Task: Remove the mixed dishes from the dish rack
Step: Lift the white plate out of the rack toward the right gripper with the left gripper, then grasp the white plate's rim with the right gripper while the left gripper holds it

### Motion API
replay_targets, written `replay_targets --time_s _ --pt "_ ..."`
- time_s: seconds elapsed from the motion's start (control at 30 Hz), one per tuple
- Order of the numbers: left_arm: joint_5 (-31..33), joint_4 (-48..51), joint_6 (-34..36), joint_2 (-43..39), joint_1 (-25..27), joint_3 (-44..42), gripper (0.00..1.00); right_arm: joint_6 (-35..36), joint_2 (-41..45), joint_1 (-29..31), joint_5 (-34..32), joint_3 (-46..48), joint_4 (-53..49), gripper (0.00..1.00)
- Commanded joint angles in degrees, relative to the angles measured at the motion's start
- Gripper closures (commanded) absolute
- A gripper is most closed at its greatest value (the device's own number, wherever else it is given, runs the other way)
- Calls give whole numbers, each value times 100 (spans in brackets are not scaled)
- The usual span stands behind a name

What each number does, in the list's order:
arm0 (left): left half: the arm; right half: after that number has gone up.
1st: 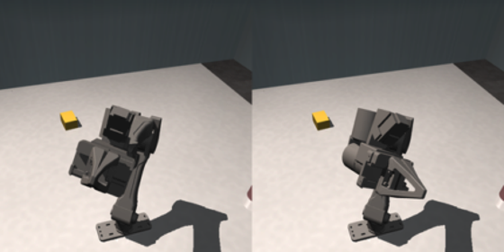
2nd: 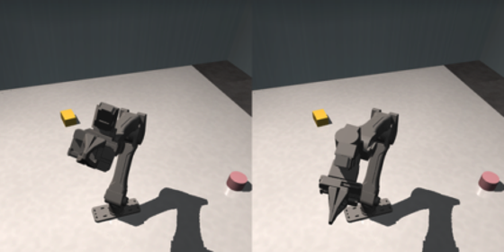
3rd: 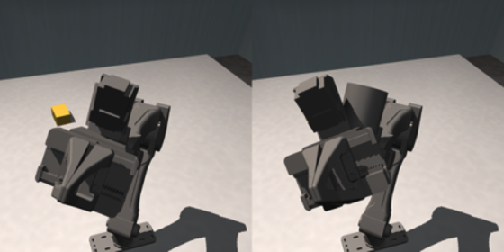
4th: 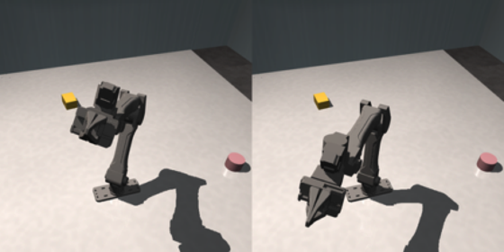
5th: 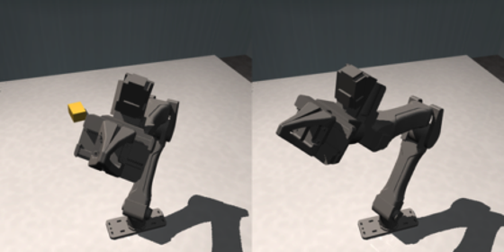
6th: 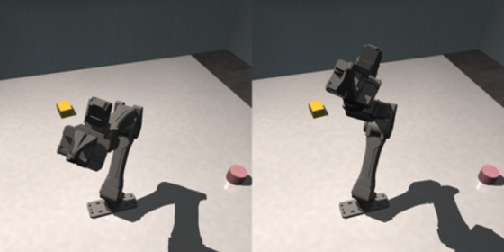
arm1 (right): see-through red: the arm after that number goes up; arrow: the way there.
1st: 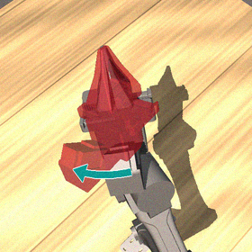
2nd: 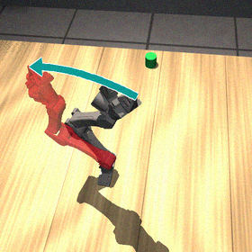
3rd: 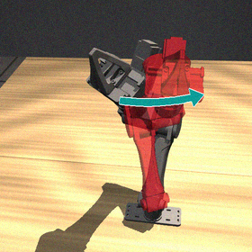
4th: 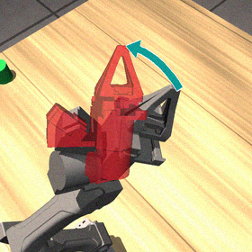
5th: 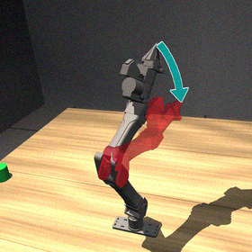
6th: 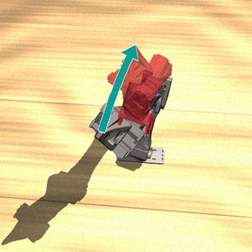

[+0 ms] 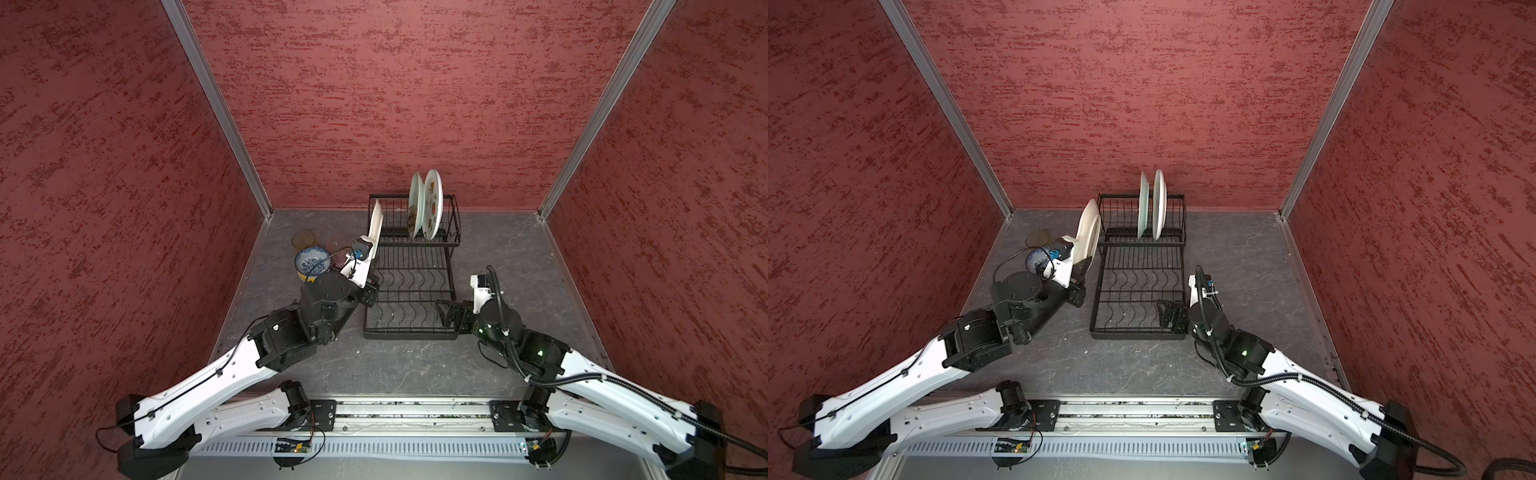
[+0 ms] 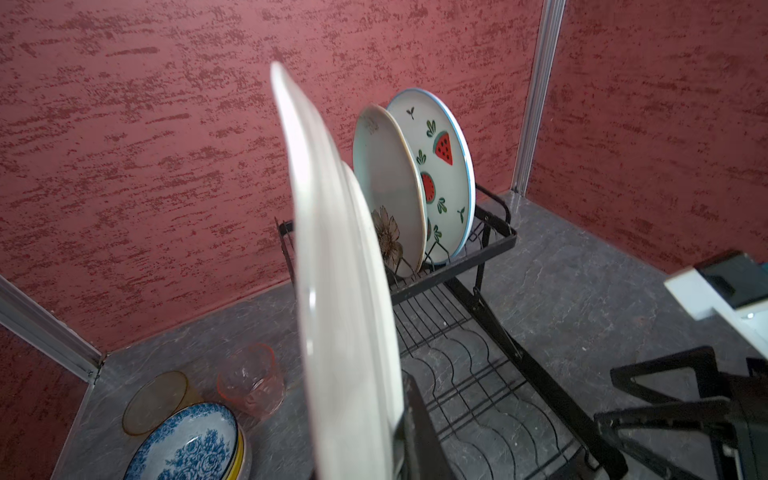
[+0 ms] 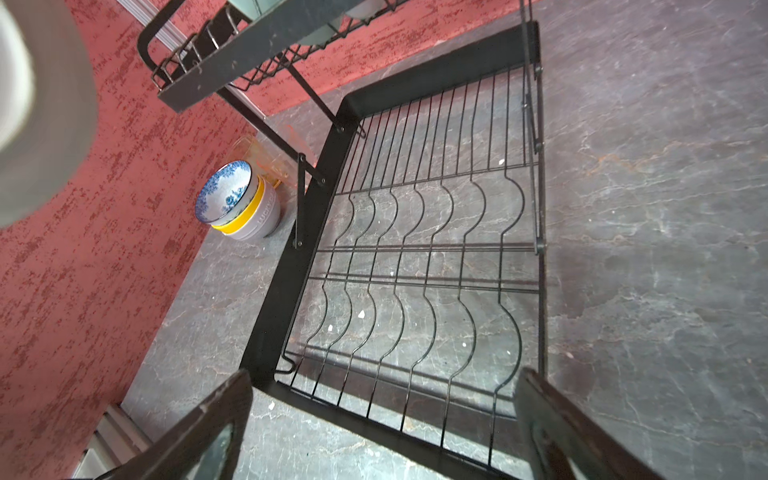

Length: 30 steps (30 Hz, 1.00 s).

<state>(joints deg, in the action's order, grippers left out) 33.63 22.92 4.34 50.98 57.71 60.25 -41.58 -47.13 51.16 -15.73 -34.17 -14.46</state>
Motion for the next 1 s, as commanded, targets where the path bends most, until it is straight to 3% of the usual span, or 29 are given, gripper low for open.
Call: replay_targets --time_s 0.0,0.13,0.37,0.67,0.97 --pt "285 -103 -126 -239 148 -140 100 8 -24 -44 403 -301 -183 1" --pt "206 90 -429 -328 347 -441 100 51 33 -101 966 -353 -71 1" --pt "269 275 -579 -208 750 -727 100 -533 90 -268 1550 -196 362 1" --pt "344 3 -517 168 1214 -1099 100 -1025 287 -583 1929 -65 595 1" --pt "320 -671 -461 351 1277 -1439 100 -1152 257 -889 2216 25 869 1"
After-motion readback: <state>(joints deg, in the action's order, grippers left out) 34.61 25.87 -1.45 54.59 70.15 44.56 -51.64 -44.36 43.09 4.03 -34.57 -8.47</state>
